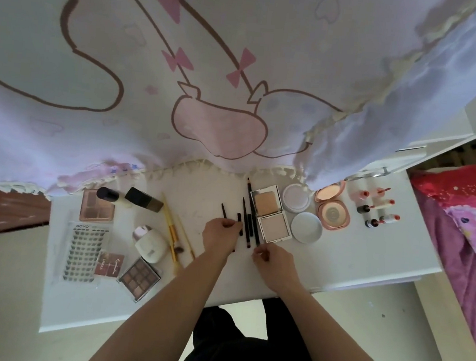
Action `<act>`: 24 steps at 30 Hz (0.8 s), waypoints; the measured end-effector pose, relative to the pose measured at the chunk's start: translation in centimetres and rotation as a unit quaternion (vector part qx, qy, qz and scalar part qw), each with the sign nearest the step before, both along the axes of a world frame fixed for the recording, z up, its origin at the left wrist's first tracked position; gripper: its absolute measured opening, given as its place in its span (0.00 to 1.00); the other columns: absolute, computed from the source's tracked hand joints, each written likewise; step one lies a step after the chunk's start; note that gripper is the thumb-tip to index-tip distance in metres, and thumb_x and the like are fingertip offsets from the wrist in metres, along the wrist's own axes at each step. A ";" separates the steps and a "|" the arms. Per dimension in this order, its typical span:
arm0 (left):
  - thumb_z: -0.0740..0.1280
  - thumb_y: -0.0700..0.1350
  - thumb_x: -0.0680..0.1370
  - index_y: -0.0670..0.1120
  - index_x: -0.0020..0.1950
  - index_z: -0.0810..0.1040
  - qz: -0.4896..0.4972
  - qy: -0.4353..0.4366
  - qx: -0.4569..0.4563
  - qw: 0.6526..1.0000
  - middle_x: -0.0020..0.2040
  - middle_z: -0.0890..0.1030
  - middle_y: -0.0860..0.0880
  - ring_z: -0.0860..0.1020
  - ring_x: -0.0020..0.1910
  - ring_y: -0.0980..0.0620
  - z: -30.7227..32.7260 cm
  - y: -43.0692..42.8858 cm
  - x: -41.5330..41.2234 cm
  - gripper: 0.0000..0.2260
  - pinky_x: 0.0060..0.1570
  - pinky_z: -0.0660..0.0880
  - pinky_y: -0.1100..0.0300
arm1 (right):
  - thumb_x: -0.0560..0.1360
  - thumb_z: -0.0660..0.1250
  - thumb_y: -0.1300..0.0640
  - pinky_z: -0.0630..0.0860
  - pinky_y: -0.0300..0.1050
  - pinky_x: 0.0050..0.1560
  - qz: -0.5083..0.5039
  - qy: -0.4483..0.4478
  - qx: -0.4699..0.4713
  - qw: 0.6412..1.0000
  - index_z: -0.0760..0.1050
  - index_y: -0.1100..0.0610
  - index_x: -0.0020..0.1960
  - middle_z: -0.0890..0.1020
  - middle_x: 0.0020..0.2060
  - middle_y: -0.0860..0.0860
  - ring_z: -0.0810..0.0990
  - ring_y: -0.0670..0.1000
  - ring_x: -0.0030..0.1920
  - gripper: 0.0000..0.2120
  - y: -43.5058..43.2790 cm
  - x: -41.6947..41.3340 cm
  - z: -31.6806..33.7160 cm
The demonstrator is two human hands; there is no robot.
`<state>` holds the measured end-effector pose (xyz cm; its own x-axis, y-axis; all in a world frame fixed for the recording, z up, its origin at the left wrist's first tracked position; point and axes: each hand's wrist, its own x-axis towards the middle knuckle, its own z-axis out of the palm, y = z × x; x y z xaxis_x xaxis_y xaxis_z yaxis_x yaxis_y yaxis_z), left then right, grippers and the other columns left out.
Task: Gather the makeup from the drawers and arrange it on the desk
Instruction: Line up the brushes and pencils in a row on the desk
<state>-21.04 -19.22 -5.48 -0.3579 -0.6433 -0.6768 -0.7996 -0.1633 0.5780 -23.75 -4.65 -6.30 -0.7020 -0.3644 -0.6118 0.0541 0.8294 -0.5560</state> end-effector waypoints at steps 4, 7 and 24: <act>0.67 0.48 0.78 0.47 0.52 0.83 -0.002 0.024 0.006 1.000 0.41 0.81 0.53 0.76 0.37 0.56 0.4 -0.7 1.2 0.08 0.33 0.69 0.64 | 0.76 0.67 0.56 0.65 0.36 0.46 -0.012 -0.003 -0.014 1.000 0.81 0.50 0.53 0.79 0.41 0.44 0.77 0.47 0.46 0.07 -0.3 -0.3 0.0; 0.64 0.48 0.79 0.47 0.55 0.81 -0.032 0.018 -0.047 0.998 0.47 0.81 0.52 0.78 0.44 0.53 1.1 -2.4 3.9 0.09 0.42 0.75 0.59 | 0.76 0.67 0.57 0.65 0.37 0.46 -0.015 0.017 -0.024 0.999 0.81 0.50 0.52 0.80 0.41 0.44 0.75 0.46 0.44 0.07 -1.3 -0.3 0.6; 0.67 0.43 0.78 0.47 0.56 0.81 -0.161 -0.036 -0.259 0.952 0.58 0.79 0.47 0.75 0.57 0.46 1.9 -11.2 17.4 0.08 0.53 0.74 0.52 | 0.78 0.65 0.47 0.77 0.48 0.55 0.173 0.079 -0.023 0.981 0.68 0.50 0.70 0.75 0.60 0.49 0.77 0.51 0.59 0.22 -14.0 5.3 0.8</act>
